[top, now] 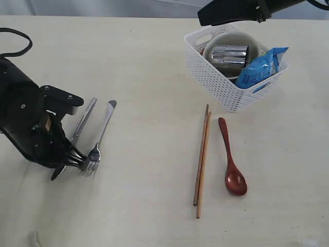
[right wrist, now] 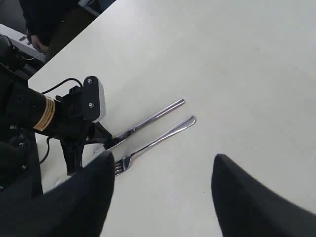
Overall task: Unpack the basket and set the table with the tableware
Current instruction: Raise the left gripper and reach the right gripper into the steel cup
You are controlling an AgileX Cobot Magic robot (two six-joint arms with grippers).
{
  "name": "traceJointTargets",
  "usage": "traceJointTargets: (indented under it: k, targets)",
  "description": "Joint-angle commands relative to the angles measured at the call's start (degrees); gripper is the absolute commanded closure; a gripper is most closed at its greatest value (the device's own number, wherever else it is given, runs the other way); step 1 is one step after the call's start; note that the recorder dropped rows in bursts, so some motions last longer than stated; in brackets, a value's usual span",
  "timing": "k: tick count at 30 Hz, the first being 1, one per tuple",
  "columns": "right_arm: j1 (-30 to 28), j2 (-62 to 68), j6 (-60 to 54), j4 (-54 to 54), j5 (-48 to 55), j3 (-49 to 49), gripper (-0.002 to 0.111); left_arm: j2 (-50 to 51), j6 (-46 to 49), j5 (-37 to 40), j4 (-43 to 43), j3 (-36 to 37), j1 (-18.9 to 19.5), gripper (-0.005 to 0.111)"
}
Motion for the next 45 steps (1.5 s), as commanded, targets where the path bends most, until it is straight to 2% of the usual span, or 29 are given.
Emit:
traceJointTargets:
  k: [1,9,14,17,20,23,26,28,33,39,45]
  targets:
    - [-0.1,-0.5,-0.5,1.0,0.2,0.2,0.052,0.9,-1.6,-0.6,-1.5,0.3,-1.8,0.107]
    - [-0.3,-0.6,-0.5,0.8,0.2,0.2,0.052,-1.4,-2.7,-0.8,-0.3,-0.1,-1.8,0.107]
    - [-3.1,-2.3,-0.5,0.0,0.2,0.2,0.052,-7.9,-6.0,-0.4,6.7,-1.7,-1.8,0.107]
    - [-6.3,-3.6,-0.5,0.0,0.2,0.2,0.052,-12.5,-8.5,-2.7,11.6,-2.8,-1.8,0.107]
    - [-8.7,-4.3,0.0,-0.6,-1.1,0.2,0.053,-15.8,-8.6,-11.9,15.7,-2.9,-1.8,0.107]
    - [-8.9,-4.3,1.6,-3.7,-8.2,0.2,0.058,-16.6,-8.6,-23.8,17.1,-2.9,-1.8,0.107]
    - [-8.8,-3.9,11.7,-8.2,-17.0,0.2,0.062,-16.4,-8.4,-32.1,17.1,-2.9,-1.8,0.107]
    - [-8.8,-3.3,16.4,-10.3,-19.2,0.2,0.061,-16.1,-8.4,-33.9,17.0,-2.9,-1.8,0.107]
    - [-7.7,0.3,20.1,-10.6,-20.2,0.2,0.058,-15.7,-8.4,-34.3,17.0,-2.9,-1.8,0.107]
    - [-3.6,5.2,22.6,-11.3,-20.1,0.2,0.058,-15.7,-8.4,-32.3,17.0,-2.9,-1.8,0.107]
    - [-2.9,5.9,37.6,-20.3,-24.8,0.2,0.058,-15.7,-8.4,-31.5,16.8,-2.9,-1.8,0.107]
